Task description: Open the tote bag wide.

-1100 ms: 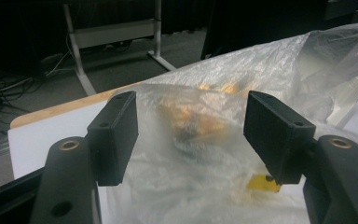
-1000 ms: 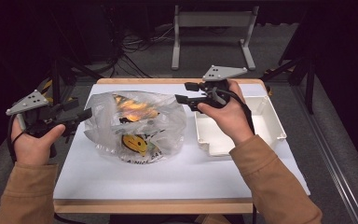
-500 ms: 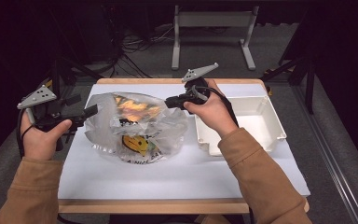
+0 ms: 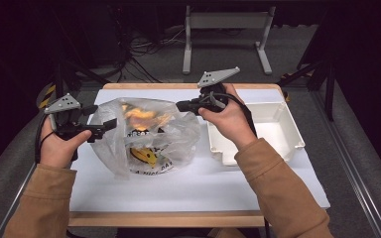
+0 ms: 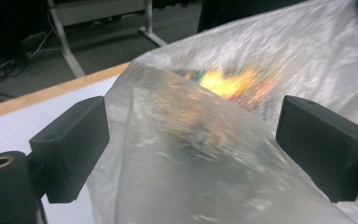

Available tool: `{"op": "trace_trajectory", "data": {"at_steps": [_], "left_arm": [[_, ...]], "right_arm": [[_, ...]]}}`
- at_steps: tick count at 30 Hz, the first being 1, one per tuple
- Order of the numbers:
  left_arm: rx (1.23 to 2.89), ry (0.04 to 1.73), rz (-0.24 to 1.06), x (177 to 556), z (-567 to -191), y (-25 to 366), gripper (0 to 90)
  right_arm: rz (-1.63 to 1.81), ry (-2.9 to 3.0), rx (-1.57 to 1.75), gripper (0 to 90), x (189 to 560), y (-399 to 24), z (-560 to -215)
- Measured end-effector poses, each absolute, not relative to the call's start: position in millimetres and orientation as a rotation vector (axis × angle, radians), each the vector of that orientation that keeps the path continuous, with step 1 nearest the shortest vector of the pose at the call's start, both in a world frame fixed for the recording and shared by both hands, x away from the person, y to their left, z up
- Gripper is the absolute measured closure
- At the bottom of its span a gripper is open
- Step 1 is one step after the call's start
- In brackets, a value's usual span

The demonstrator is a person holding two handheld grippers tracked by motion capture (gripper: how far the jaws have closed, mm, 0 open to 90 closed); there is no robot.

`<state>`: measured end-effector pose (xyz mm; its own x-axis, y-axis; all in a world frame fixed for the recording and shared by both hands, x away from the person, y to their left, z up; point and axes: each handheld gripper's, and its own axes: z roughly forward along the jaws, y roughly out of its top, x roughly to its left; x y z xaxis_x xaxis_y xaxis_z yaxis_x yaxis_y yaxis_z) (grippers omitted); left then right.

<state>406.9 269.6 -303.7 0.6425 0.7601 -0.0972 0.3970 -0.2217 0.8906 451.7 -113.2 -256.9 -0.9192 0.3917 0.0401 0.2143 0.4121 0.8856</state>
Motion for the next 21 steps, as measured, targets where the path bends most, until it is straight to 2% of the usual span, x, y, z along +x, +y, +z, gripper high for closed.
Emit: {"op": "trace_trajectory", "data": {"at_steps": [1,2,3,4,5,6,7,11,21], "left_arm": [[1.845,0.923,0.435,408.0,-305.1,269.1,12.0],[1.857,0.914,0.427,408.1,-305.3,269.3,20.0],[1.862,0.912,0.427,407.8,-305.3,269.4,35.7],[1.864,0.910,0.430,407.5,-305.0,269.9,46.5],[1.862,0.898,0.422,405.8,-303.3,272.4,76.2],[1.862,0.898,0.422,405.8,-303.3,272.4,84.0],[1.859,0.899,0.416,405.0,-301.6,274.4,87.8],[1.803,0.910,0.449,405.0,-296.3,280.9,89.0],[1.726,0.943,0.427,429.8,-299.5,284.7,87.3]], "right_arm": [[1.526,2.489,0.534,90.0,450.9,-112.6,-256.6],[1.528,2.490,0.529,90.0,450.0,-111.6,-256.4],[1.529,2.493,0.522,90.0,449.6,-110.6,-256.5],[1.528,2.493,0.517,90.0,449.3,-109.8,-256.6],[1.523,2.493,0.509,90.0,448.8,-108.1,-256.8],[1.523,2.493,0.509,90.0,448.8,-108.1,-256.8],[1.526,2.492,0.506,90.0,449.1,-107.4,-256.6],[1.521,2.483,0.500,90.0,451.4,-107.5,-256.1],[1.587,2.408,0.558,90.0,477.4,-101.4,-261.6]]}}
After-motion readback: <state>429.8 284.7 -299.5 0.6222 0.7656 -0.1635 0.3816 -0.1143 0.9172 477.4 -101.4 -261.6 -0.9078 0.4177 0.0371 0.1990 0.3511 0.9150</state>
